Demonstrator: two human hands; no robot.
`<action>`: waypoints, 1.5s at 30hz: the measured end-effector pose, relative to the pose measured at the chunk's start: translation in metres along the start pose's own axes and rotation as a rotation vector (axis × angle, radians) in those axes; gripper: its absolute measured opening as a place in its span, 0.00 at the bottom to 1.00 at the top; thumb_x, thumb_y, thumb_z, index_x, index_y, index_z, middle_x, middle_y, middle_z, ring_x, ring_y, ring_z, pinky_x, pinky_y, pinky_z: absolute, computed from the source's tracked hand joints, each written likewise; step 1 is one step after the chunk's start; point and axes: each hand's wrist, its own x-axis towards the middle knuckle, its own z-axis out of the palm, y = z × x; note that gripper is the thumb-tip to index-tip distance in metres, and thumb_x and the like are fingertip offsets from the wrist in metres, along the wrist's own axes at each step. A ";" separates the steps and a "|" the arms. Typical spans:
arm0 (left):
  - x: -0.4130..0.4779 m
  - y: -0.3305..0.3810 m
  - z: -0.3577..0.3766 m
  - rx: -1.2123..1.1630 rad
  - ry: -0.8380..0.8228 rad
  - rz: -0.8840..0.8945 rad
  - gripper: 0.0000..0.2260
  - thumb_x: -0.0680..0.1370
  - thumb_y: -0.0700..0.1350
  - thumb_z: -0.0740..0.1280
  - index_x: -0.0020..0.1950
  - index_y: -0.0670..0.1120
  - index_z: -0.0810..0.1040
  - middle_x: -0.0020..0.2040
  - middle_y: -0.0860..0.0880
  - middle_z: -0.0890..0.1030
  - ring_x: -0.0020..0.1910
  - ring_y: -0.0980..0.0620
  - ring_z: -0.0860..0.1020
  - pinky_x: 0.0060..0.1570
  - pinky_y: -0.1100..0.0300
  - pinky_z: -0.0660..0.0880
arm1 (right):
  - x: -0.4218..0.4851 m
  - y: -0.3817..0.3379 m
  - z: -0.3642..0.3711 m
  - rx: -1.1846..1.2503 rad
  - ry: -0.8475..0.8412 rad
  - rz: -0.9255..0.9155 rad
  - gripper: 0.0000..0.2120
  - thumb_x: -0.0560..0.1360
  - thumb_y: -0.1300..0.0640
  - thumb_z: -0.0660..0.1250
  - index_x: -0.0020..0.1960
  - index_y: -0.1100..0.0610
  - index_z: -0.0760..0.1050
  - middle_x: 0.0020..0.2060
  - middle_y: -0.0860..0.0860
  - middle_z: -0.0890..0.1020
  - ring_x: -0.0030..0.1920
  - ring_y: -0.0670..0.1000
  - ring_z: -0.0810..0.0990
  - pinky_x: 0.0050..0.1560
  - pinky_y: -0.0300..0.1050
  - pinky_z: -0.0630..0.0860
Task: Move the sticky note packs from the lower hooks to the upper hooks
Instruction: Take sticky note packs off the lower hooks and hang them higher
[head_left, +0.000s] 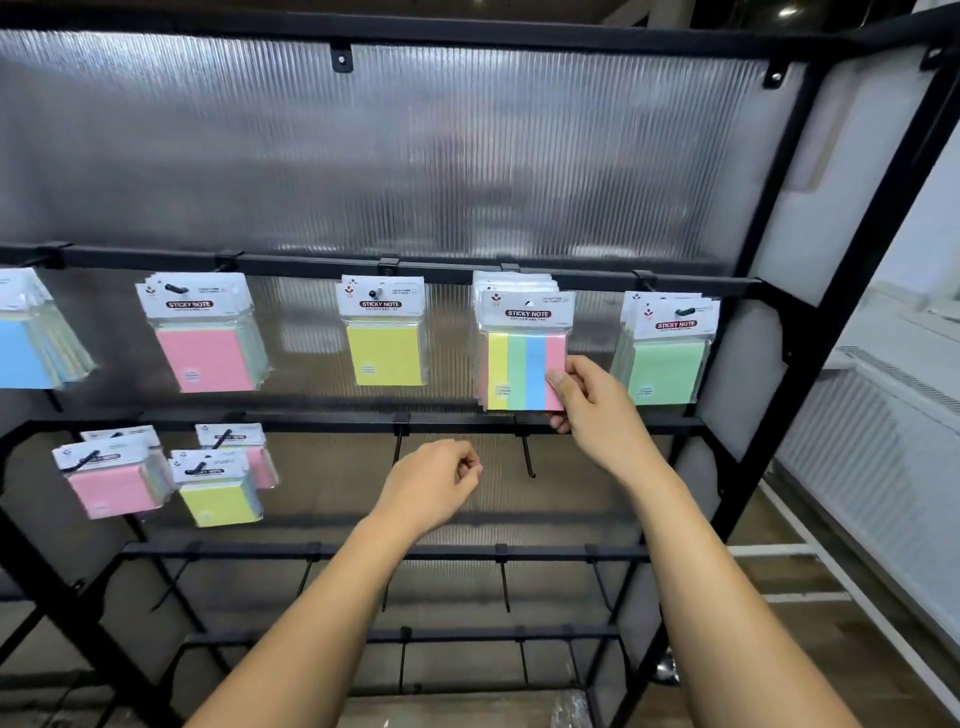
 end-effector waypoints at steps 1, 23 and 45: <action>0.000 0.001 0.000 0.000 -0.001 0.004 0.07 0.80 0.50 0.62 0.53 0.52 0.78 0.45 0.57 0.78 0.44 0.58 0.75 0.44 0.61 0.74 | 0.000 0.000 -0.001 0.010 0.001 0.003 0.09 0.83 0.54 0.57 0.55 0.55 0.75 0.40 0.47 0.81 0.31 0.44 0.77 0.38 0.43 0.77; -0.008 0.002 0.003 0.003 0.020 0.005 0.06 0.80 0.49 0.62 0.52 0.52 0.78 0.45 0.57 0.78 0.42 0.59 0.75 0.40 0.64 0.68 | 0.006 0.006 0.020 0.008 0.163 0.017 0.15 0.82 0.49 0.59 0.43 0.58 0.73 0.28 0.44 0.75 0.30 0.47 0.77 0.40 0.46 0.75; -0.136 -0.153 -0.033 0.064 0.004 -0.543 0.06 0.78 0.51 0.62 0.50 0.52 0.78 0.42 0.57 0.78 0.47 0.52 0.78 0.45 0.57 0.75 | -0.064 0.016 0.220 -0.032 -0.477 0.182 0.09 0.79 0.58 0.61 0.46 0.53 0.80 0.35 0.48 0.84 0.36 0.46 0.81 0.44 0.43 0.80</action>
